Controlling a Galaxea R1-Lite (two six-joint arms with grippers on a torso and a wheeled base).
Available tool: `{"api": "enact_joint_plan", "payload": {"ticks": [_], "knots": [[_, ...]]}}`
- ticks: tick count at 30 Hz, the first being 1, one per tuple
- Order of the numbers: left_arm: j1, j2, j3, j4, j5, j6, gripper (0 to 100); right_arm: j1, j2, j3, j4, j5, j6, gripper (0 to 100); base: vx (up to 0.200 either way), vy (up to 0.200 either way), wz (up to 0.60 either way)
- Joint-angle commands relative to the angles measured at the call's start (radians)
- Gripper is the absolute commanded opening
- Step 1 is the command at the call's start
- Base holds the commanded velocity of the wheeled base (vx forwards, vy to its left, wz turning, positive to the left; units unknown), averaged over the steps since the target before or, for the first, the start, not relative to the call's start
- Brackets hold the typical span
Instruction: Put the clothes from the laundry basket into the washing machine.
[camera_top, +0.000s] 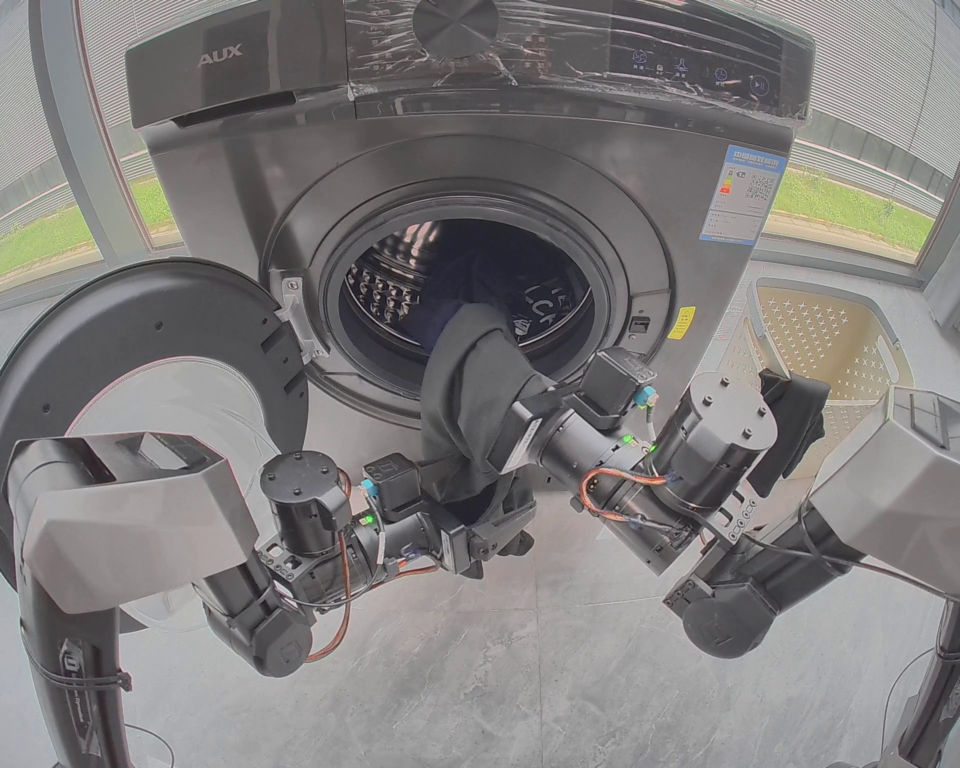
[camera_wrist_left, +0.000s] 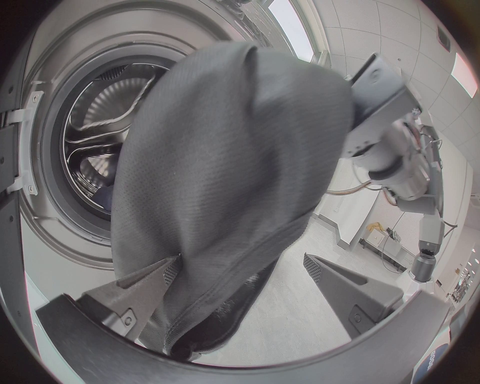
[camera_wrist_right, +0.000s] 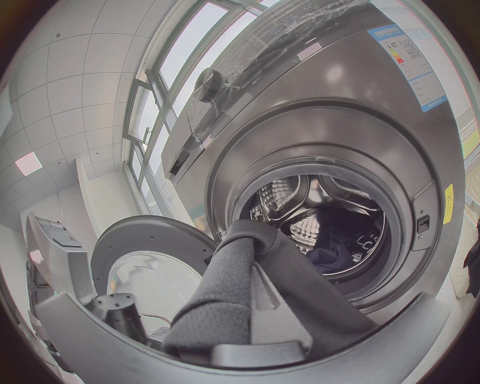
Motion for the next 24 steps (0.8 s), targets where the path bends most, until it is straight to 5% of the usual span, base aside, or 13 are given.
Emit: {"api": "enact_joint_plan", "payload": {"ticks": [1, 11, 12, 24], "knots": [[0.008, 0.083, -0.099, 0.000, 0.030, -0.002, 100, 0.039, -0.028, 0.030, 0.001, -0.012, 0.000, 0, 0.000, 0.000, 0.00], [0.040, 0.150, -0.217, 0.002, 0.095, -0.005, 100, 0.052, -0.072, 0.084, -0.007, -0.015, 0.005, 0, 0.000, 0.000, 0.00], [0.040, 0.150, -0.227, 0.002, 0.107, -0.011, 0, 0.052, -0.071, 0.090, -0.008, -0.015, 0.006, 0, 0.000, 0.000, 0.00], [0.059, 0.120, -0.274, -0.004, 0.158, -0.066, 0, 0.019, -0.091, 0.136, -0.013, -0.029, 0.020, 0, 0.000, 0.000, 0.00]]}}
